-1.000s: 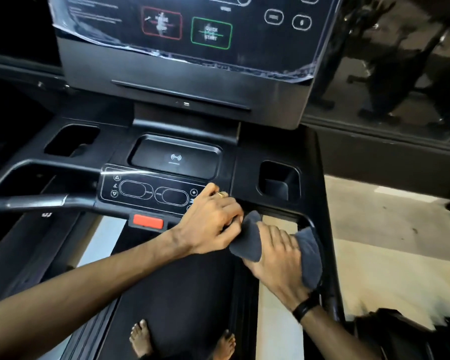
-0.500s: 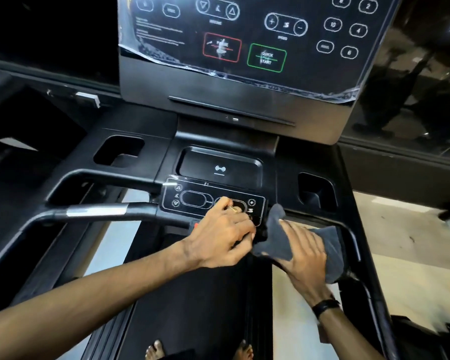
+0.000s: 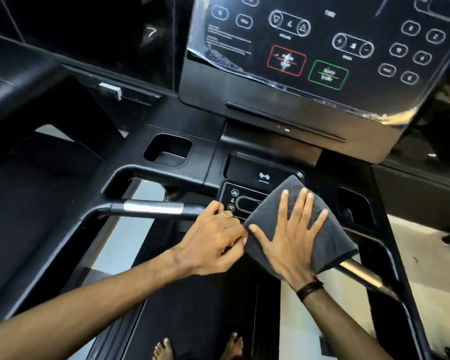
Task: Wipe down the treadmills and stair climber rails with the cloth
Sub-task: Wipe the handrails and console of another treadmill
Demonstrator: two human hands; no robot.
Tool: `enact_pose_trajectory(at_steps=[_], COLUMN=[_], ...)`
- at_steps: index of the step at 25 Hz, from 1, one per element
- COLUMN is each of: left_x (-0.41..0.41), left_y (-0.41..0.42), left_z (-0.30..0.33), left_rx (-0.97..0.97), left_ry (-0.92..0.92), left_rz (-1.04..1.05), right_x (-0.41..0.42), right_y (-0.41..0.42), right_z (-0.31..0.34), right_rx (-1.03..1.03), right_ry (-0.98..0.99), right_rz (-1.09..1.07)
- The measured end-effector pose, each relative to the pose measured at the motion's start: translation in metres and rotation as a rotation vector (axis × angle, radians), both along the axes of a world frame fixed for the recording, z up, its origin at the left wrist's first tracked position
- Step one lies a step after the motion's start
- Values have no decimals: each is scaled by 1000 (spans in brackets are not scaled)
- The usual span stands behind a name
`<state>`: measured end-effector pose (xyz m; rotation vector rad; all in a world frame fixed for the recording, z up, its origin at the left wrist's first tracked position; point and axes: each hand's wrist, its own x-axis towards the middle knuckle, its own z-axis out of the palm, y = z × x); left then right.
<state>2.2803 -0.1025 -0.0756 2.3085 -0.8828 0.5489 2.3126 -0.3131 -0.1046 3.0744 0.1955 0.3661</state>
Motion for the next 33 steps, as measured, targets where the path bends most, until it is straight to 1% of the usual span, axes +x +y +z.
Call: enact_pose_trajectory(at_steps=[2, 4, 8, 10, 13, 16, 21, 25, 28, 31, 33], left_x=[-2, -4, -19, -23, -28, -43, -69, -81, -82, -77, -71], left_y=[22, 40, 63, 82, 116, 137, 142, 142, 138, 127, 119], left_z=[-1, -6, -19, -24, -32, -39, -50, -48, -41, -36, -35], left_rx=[-30, -53, -56, -52, -43, -65, -79, -79, -91, -100, -99], left_ry=[-3, 2, 25, 38, 49, 78, 66, 26, 15, 52, 49], left_rz=[92, 174, 272, 364, 534, 644, 716, 798, 848, 821, 771], right_x=[11, 18, 27, 30, 32, 32, 30, 29, 32, 34, 36], right_y=[24, 41, 87, 108, 144, 186, 267, 319, 317, 310, 290], right_z=[-1, -3, -3, -4, -8, -12, -23, -27, -28, -21, -13], right_rx=[-78, -138, -158, -201, -291, -283, -257, -162, -126, -111, -122], right_ry=[-39, -85, -71, -59, -2, 33, 59, 177, 167, 180, 189], right_rz=[48, 162, 387, 483, 552, 588, 668, 675, 691, 728, 728])
